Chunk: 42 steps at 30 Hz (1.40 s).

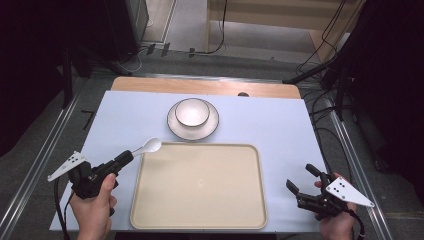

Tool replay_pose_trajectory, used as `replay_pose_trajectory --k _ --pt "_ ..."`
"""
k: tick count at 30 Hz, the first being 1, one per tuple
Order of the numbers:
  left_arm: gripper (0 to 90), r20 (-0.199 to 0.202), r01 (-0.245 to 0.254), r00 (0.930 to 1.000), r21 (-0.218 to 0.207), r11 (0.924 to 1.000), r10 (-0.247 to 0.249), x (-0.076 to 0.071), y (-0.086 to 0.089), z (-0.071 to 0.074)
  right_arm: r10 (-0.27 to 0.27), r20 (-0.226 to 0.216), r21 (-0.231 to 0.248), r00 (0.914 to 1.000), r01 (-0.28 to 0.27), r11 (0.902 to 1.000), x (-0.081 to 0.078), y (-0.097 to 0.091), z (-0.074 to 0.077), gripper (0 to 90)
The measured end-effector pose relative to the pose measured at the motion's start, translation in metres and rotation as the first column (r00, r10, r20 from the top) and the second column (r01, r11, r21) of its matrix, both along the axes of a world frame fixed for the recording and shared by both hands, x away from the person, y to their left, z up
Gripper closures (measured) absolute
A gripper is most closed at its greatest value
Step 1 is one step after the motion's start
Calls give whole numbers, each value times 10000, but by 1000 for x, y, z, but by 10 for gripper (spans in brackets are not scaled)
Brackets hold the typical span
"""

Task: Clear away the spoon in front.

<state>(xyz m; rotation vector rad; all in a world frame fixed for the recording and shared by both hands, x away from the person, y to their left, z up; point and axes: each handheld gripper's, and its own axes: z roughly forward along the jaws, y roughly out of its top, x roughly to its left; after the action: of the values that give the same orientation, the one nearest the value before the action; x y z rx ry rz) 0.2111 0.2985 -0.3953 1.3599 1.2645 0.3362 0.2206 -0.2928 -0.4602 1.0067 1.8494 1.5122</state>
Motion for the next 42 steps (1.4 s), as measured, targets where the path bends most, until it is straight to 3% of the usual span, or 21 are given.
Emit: replay_pose_trajectory --k 15,31,35,42 --pt "870 -389 -358 9986 253 9990 368 -18 -10 -25 42 -38 -20 10000 -42 10000 -1 1 0 130" --pt "869 -615 -449 9967 1202 9917 525 -28 -30 -43 72 -50 34 10000 -72 10000 -1 1 0 131" --pt "870 -376 -804 9954 1698 9822 880 -31 -31 -44 74 -35 48 10000 -74 10000 -1 0 -1 130" --pt "870 -485 -708 9957 1591 9847 794 -30 -31 -46 59 -49 84 10000 -58 9999 -1 0 -1 130"
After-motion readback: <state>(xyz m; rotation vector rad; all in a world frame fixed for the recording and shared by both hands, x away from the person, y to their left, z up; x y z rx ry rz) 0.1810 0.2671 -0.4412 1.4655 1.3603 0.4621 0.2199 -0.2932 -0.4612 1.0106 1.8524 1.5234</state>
